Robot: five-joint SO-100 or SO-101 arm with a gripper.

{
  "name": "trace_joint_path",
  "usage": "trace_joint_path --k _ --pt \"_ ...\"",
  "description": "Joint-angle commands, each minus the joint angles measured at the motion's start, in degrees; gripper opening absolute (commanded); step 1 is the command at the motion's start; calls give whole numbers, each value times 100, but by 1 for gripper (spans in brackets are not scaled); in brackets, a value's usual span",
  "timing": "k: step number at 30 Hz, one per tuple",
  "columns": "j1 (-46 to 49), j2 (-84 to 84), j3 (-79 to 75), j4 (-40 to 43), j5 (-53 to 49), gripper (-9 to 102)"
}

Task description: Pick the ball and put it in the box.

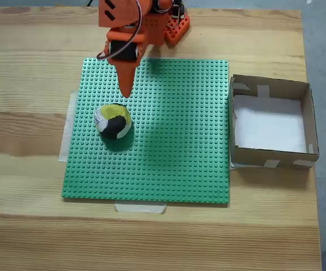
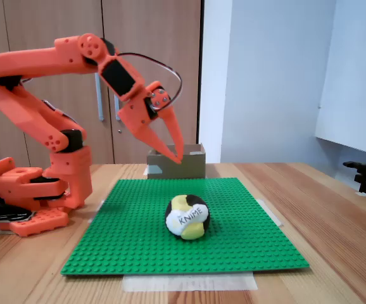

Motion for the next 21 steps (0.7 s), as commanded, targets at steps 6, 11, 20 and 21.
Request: trace_joint_path --k 6,11,20,21 --pt "431 -1213 -1503 729 0 -1" --pt "571 -1784 -1986 1046 -18 -1" --pt "624 -2584 -2725 1775 105 -1" --pt "624 -2646 -2777 1828 123 0"
